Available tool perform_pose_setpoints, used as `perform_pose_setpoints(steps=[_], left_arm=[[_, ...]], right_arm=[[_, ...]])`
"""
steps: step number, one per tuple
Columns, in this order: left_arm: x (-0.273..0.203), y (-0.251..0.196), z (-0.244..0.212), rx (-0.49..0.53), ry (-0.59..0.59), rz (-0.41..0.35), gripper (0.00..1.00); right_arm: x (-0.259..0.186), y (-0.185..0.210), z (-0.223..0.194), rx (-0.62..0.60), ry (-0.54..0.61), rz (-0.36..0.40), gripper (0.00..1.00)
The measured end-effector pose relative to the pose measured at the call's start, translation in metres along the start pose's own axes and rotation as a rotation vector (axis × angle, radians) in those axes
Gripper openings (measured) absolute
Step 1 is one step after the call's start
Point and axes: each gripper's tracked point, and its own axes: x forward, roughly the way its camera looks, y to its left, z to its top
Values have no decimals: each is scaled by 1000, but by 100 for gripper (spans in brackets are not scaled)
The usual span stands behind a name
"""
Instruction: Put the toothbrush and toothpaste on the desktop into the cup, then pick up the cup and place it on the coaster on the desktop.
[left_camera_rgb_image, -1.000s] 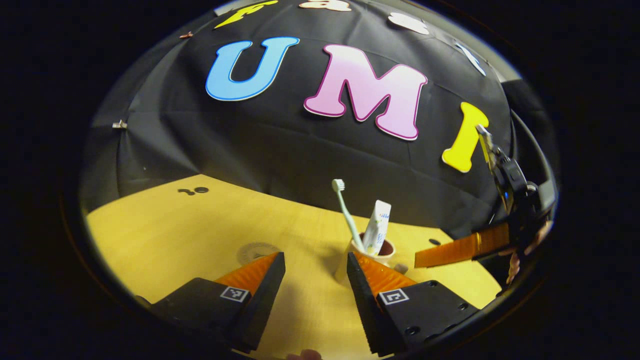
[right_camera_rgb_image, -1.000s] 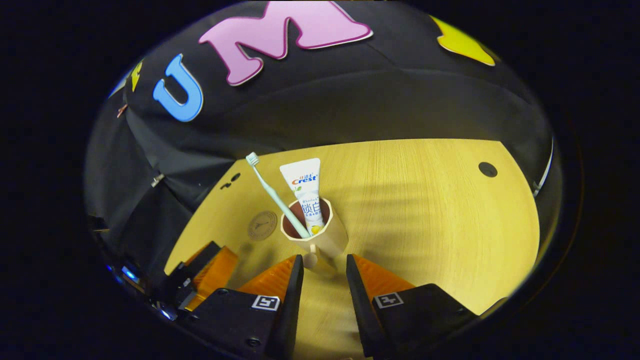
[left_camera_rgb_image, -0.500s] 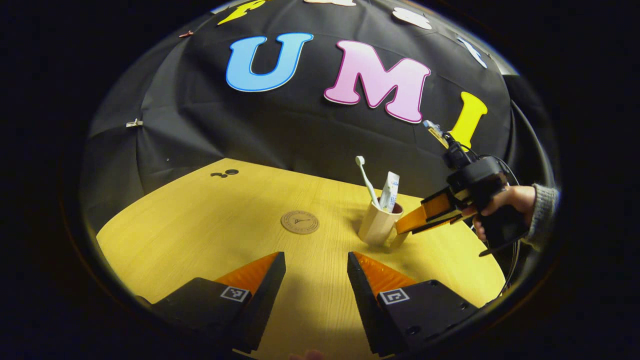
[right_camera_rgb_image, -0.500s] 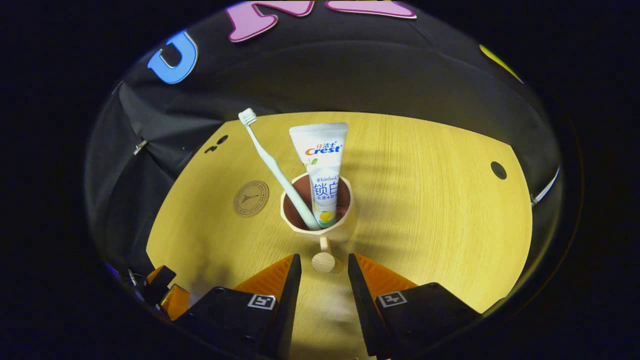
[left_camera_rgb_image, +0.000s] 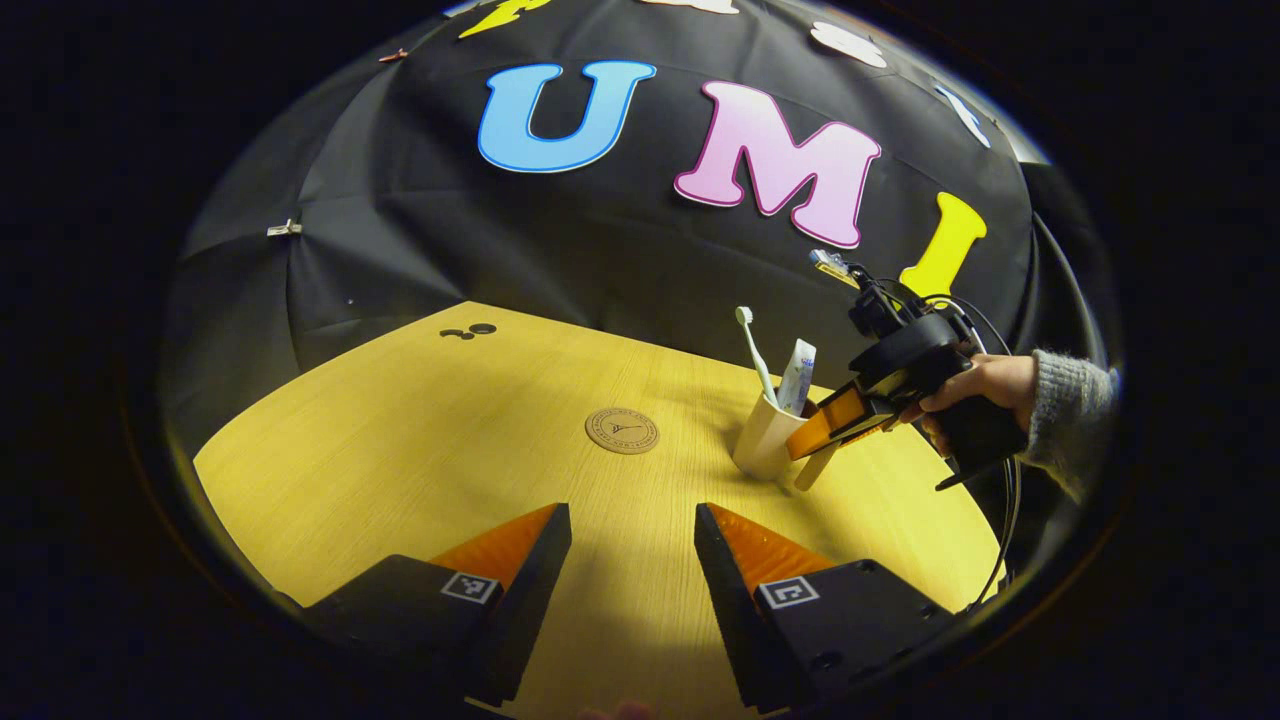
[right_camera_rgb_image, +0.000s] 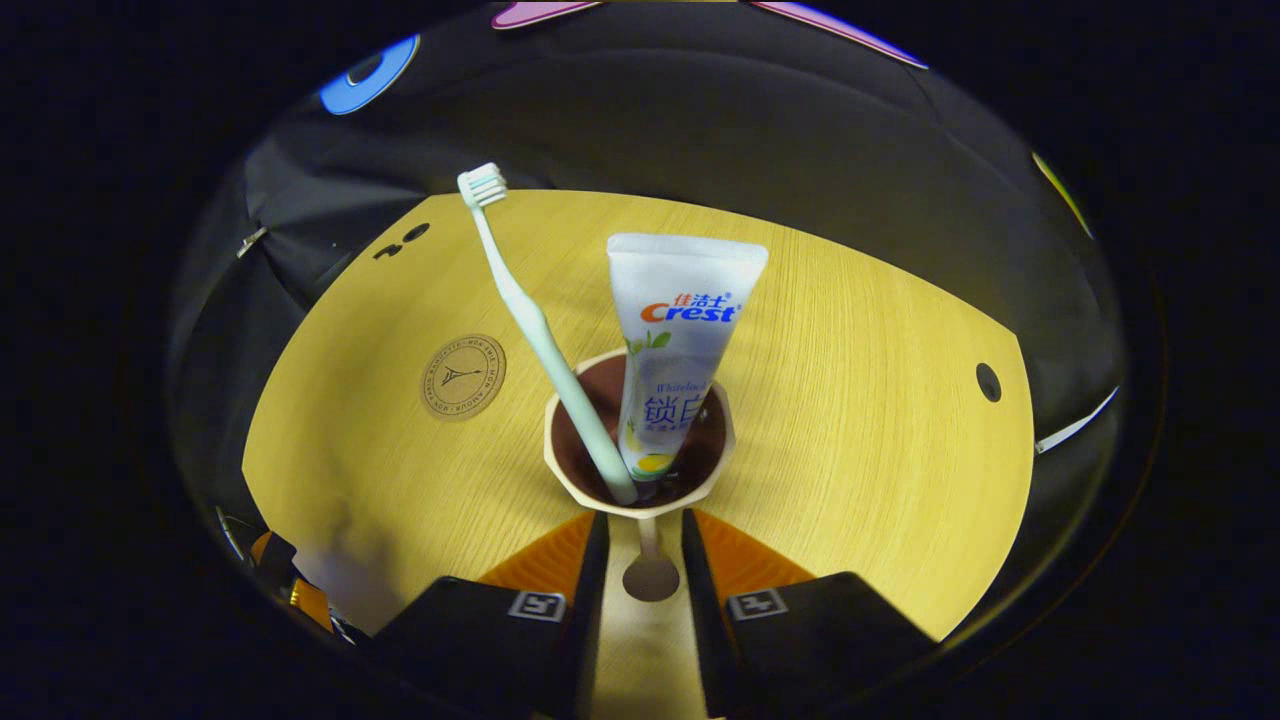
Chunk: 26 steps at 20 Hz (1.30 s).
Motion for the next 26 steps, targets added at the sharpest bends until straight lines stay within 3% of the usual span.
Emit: perform_pose_setpoints(steps=[1, 2, 3, 6, 14, 23, 26], left_arm=[[0, 1, 0, 1, 1, 2, 80], [1, 2, 0, 0, 2, 4, 80], [1, 3, 1, -5, 0, 5, 80], [1, 6, 2, -20, -3, 5, 80], [-2, 18, 3, -21, -1, 10, 80], [-14, 59, 12, -35, -13, 50, 80], [-16, 71, 10, -52, -9, 65, 80]], right_arm=[[-3, 1, 1, 6, -4, -4, 41], [-1, 2, 3, -10, -13, -5, 22], [0, 2, 3, -28, -23, -7, 25], [-1, 8, 3, -57, -50, 15, 16], [-30, 31, 32, -64, -120, 60, 15], [-12, 133, 77, -155, -147, 147, 15], [-2, 146, 77, -190, -130, 145, 15]])
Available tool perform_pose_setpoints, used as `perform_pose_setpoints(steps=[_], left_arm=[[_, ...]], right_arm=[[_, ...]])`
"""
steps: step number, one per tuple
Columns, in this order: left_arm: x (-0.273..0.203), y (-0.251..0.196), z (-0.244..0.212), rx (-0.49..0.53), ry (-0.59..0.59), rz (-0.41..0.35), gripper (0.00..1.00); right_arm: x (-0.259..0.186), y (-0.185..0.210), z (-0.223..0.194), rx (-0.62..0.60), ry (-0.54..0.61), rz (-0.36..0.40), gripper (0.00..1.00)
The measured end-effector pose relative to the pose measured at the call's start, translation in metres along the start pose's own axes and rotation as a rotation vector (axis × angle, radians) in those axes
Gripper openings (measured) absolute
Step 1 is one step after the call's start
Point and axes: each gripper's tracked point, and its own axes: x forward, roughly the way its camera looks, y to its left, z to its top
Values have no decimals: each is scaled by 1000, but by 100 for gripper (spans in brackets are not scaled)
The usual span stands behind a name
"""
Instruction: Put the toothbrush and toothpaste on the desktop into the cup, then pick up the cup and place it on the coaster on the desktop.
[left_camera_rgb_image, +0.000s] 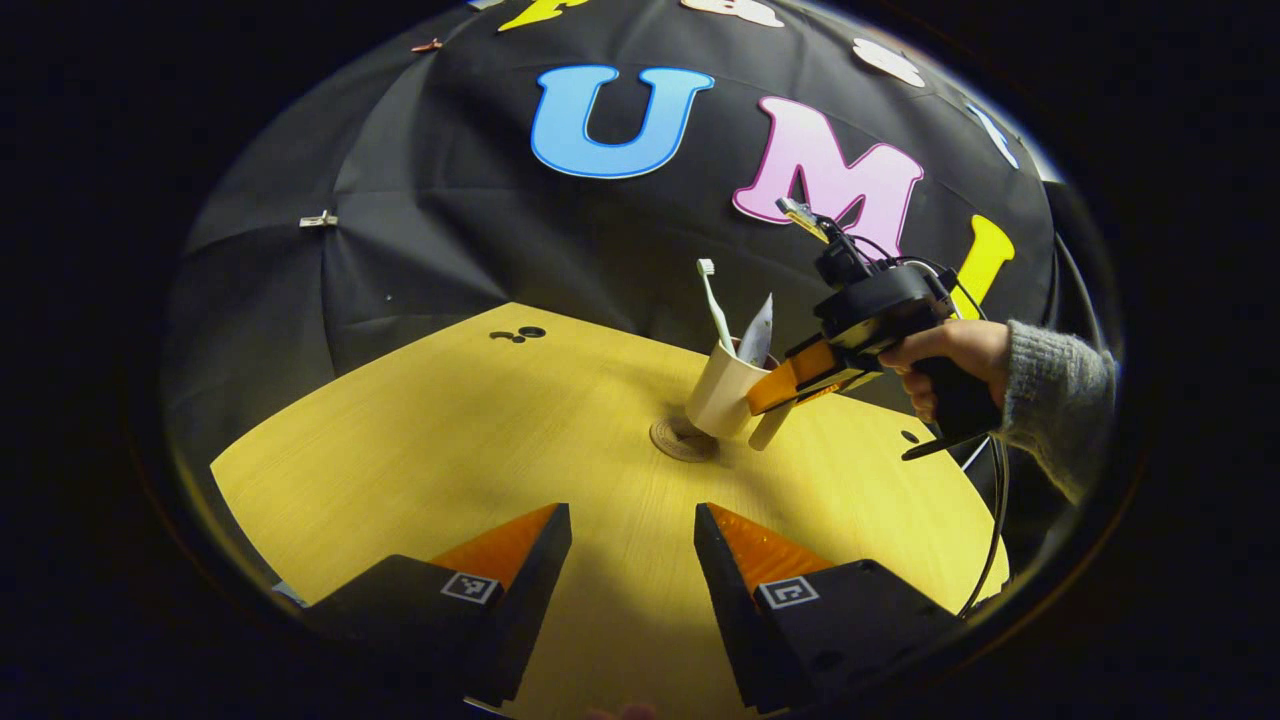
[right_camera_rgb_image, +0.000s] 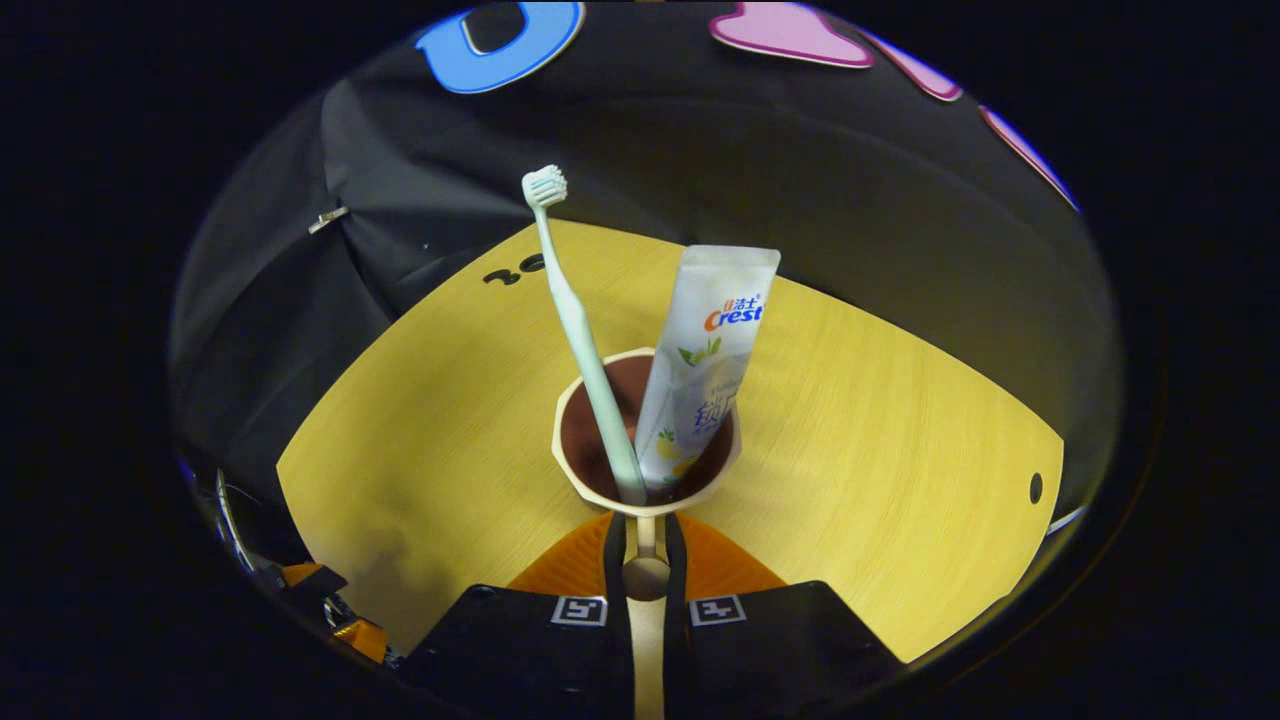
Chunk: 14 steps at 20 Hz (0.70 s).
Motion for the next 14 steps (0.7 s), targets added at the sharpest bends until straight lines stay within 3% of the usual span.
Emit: perform_pose_setpoints(steps=[10, 11, 12, 14], left_arm=[[6, 20, -4, -38, 10, 32, 80], [7, 20, -3, -40, 10, 33, 80], [8, 20, -3, -43, 11, 32, 80], [9, 21, -2, -47, 11, 34, 80]], right_arm=[[33, 16, -1, -23, 69, -12, 15], [32, 13, 3, -29, 57, -19, 9], [33, 15, -3, -26, 69, -23, 15], [34, 16, -3, -26, 70, -26, 18]])
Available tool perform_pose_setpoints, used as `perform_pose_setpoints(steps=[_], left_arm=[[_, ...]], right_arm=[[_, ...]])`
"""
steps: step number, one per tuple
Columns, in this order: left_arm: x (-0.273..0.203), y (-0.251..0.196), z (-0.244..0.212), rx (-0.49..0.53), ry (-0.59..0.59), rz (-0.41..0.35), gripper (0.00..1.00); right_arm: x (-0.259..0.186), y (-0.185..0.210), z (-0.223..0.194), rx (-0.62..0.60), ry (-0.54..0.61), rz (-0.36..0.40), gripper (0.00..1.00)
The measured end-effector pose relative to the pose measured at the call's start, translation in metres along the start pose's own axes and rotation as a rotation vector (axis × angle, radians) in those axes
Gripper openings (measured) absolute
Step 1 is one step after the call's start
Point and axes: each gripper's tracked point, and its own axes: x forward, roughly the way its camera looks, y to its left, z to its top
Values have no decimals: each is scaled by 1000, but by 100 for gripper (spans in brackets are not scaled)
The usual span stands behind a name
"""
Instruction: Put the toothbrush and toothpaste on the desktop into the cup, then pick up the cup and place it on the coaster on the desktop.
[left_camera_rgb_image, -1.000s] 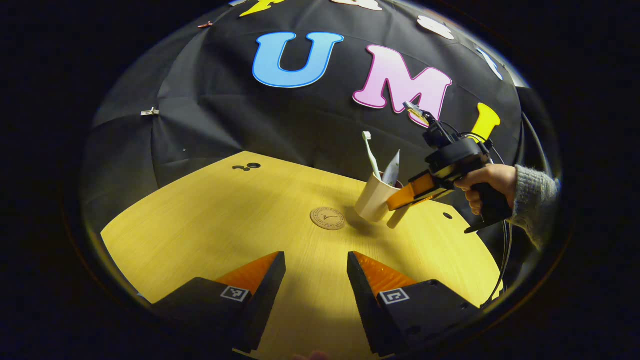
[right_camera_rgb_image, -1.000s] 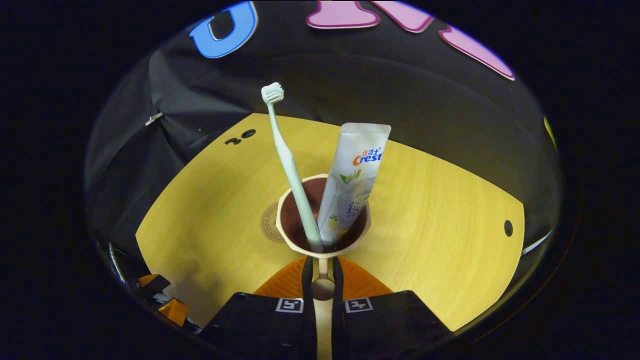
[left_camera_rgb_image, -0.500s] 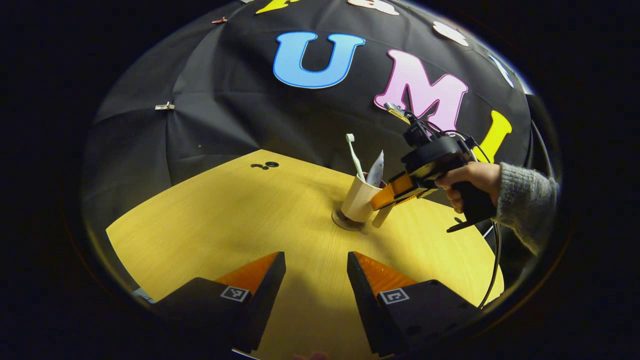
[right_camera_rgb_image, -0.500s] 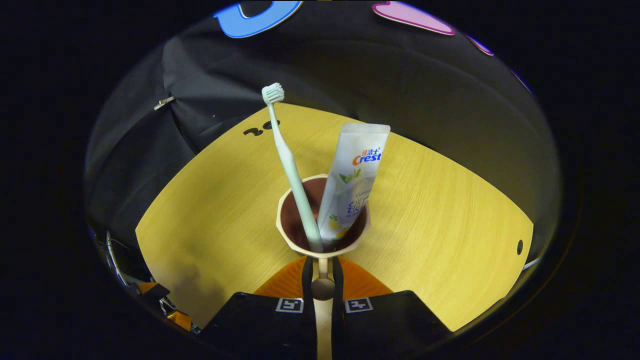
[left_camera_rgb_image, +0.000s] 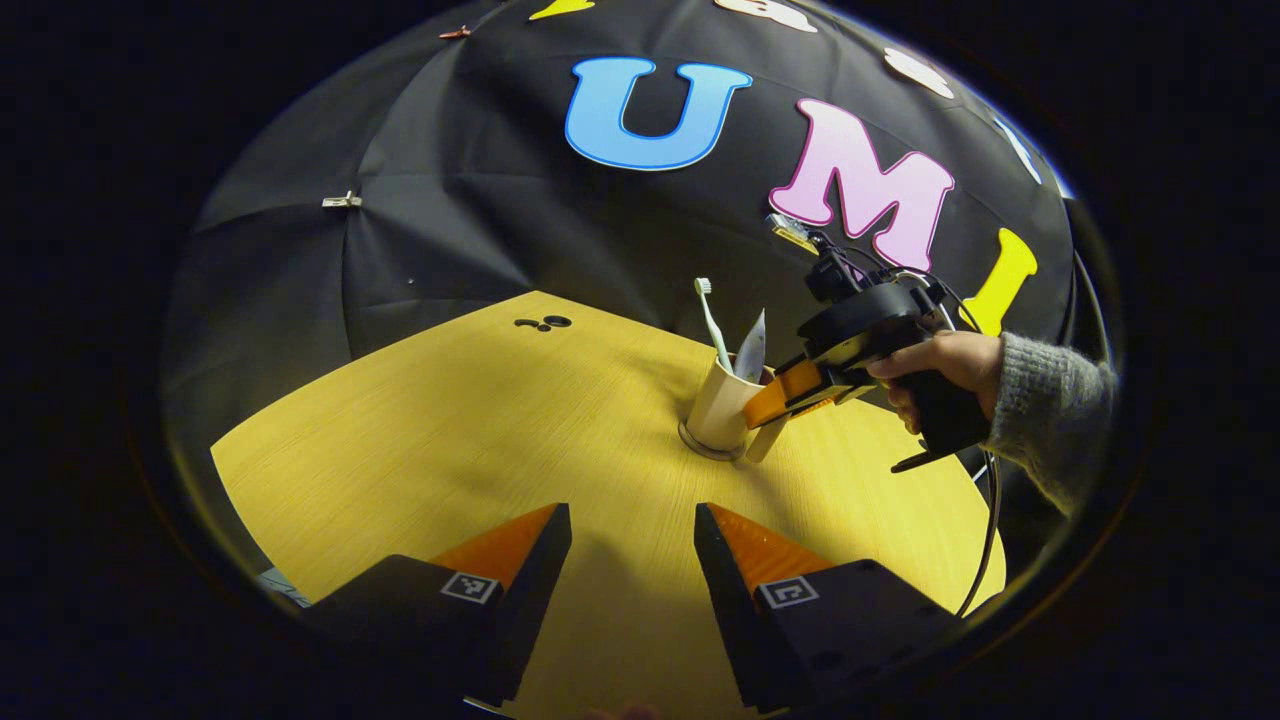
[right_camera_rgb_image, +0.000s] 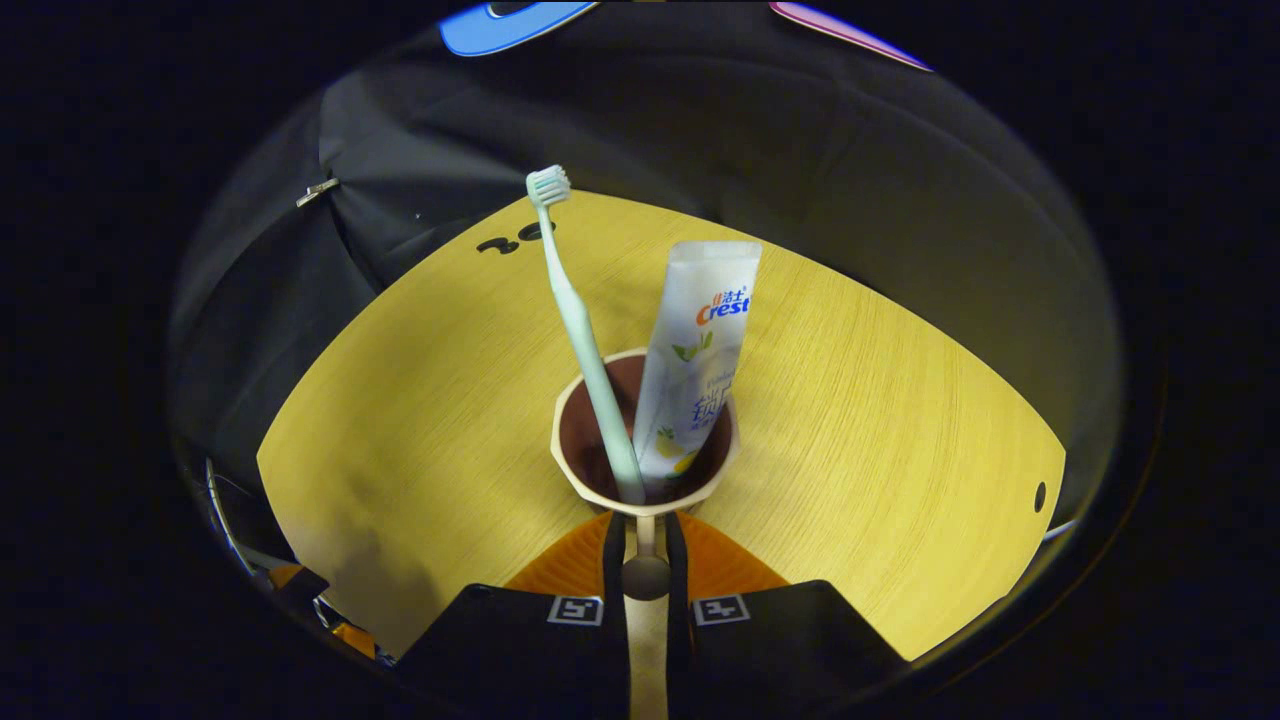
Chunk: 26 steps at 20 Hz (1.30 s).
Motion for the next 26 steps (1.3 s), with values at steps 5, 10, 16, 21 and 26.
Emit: perform_pose_setpoints(steps=[5, 10, 16, 21, 26], left_arm=[[1, -3, 5, 2, -4, -7, 80], [-3, -10, 16, 20, -11, -20, 80], [-20, -33, 61, 51, -57, -68, 80], [-42, -64, 105, 54, -66, -134, 81], [-65, -81, 122, 147, -64, -176, 82]], right_arm=[[-5, 0, 3, -4, -15, -7, 26], [-30, -6, 12, 27, -59, -21, 38], [-115, -8, 31, 85, -217, -32, 56], [-205, -3, 25, 146, -362, -58, 67], [-286, 0, 6, 176, -520, -95, 80]])
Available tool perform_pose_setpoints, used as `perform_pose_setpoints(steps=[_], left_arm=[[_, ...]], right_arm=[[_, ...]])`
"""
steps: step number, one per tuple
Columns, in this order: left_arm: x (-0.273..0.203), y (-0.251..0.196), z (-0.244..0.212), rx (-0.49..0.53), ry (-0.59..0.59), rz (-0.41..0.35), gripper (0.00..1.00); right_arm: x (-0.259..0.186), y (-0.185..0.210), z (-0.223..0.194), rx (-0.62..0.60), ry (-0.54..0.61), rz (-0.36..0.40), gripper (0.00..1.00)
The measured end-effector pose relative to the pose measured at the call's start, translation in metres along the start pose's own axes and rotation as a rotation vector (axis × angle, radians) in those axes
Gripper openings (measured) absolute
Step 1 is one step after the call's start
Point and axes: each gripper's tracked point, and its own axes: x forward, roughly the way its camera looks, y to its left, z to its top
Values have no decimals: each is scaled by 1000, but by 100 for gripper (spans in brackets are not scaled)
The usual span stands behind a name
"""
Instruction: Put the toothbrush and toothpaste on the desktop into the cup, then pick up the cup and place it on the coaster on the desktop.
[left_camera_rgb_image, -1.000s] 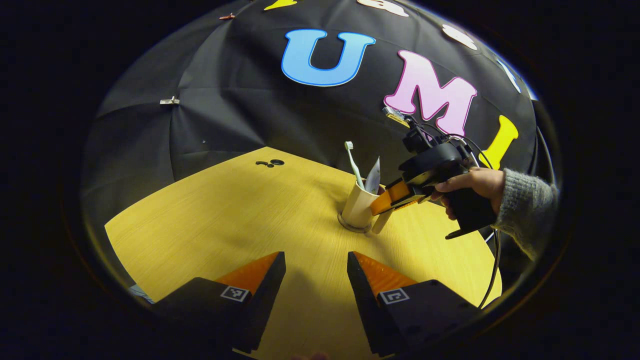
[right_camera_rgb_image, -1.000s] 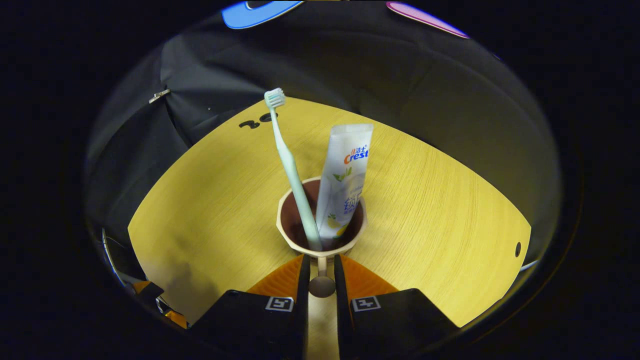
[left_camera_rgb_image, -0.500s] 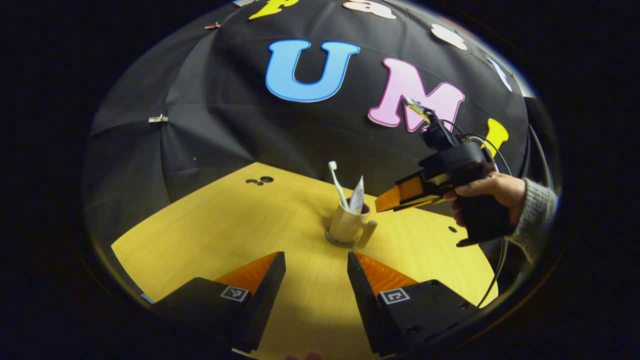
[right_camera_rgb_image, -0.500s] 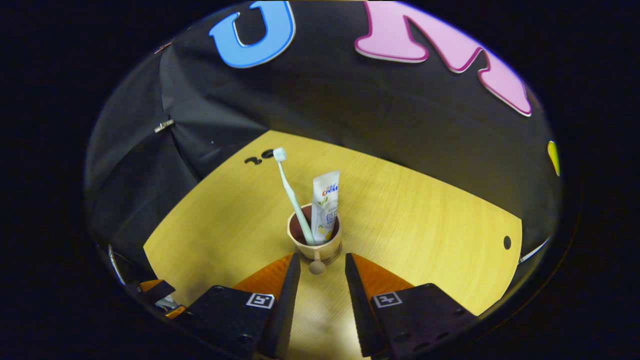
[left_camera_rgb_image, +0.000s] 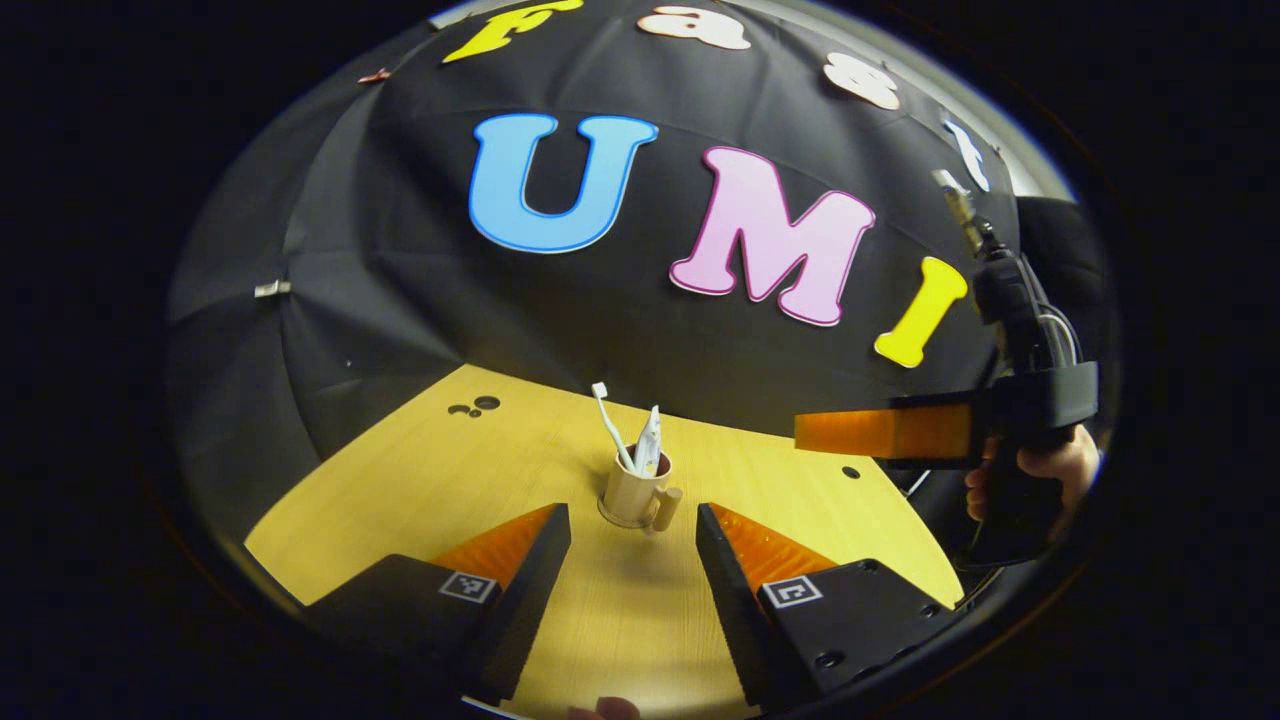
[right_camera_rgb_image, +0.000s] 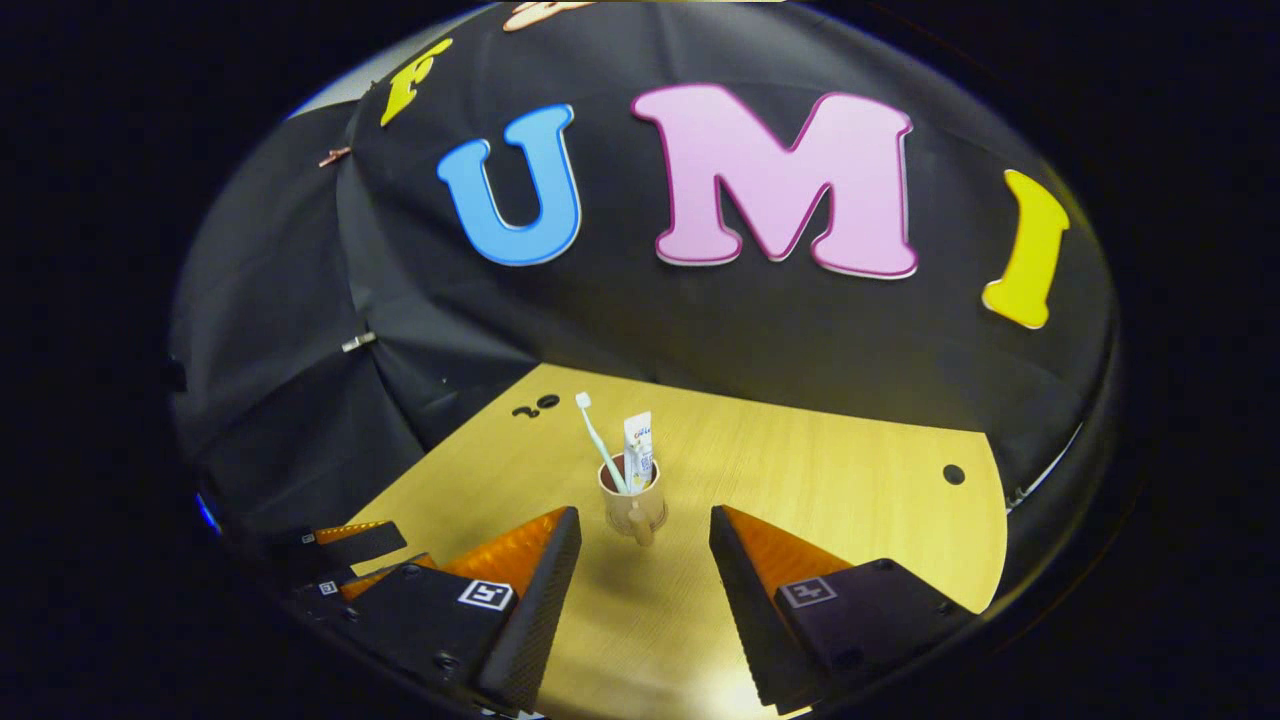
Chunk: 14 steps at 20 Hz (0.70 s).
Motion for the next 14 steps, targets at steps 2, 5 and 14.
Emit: perform_pose_setpoints(steps=[2, 5, 14], left_arm=[[-8, -5, 5, 43, -11, -6, 82], [-22, -16, 8, 69, -17, -26, 82], [-42, -35, 31, 173, -91, -56, 90]], right_arm=[[-24, 2, 2, 14, -43, -2, 84], [-52, -2, -1, -7, -91, -13, 88], [-104, -10, -13, 23, -212, -34, 95]])
